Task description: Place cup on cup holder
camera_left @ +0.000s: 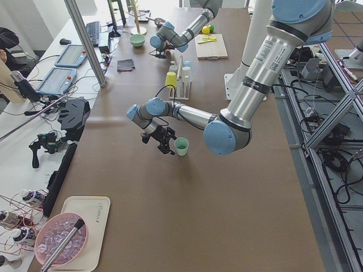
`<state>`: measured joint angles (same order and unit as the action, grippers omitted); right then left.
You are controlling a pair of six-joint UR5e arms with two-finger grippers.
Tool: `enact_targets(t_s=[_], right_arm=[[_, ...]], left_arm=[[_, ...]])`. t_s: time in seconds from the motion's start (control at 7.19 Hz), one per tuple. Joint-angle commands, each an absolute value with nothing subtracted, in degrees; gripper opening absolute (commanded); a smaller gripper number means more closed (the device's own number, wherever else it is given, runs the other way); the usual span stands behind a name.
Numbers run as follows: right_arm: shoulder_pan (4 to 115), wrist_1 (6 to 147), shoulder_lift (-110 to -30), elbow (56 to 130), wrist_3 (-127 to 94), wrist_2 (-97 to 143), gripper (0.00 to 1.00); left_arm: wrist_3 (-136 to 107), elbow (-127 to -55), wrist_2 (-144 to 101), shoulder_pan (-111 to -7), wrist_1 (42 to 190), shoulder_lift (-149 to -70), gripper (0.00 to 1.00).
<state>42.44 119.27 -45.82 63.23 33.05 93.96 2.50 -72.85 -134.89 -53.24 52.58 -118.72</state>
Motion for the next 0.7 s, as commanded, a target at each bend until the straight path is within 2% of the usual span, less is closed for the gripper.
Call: enact_targets(t_s=[0.0, 0.14, 0.28, 0.56], right_arm=[[42.0, 119.4, -45.9, 63.3, 32.5, 93.5, 0.71], [41.5, 119.5, -45.8, 63.4, 31.7, 92.4, 0.27], [41.5, 119.7, -45.7, 63.4, 31.3, 92.3, 0.0], [41.7, 119.8, -45.7, 63.3, 31.2, 92.0, 0.0]], left_arm=[[4.5, -71.8, -134.9, -53.2, 51.4, -118.9, 0.98], [4.5, -71.9, -135.0, -53.3, 50.7, -119.1, 0.98], [4.5, -71.8, -135.1, -53.3, 50.7, -119.2, 0.98], [4.5, -71.7, -135.2, -53.3, 50.0, -119.2, 0.98]])
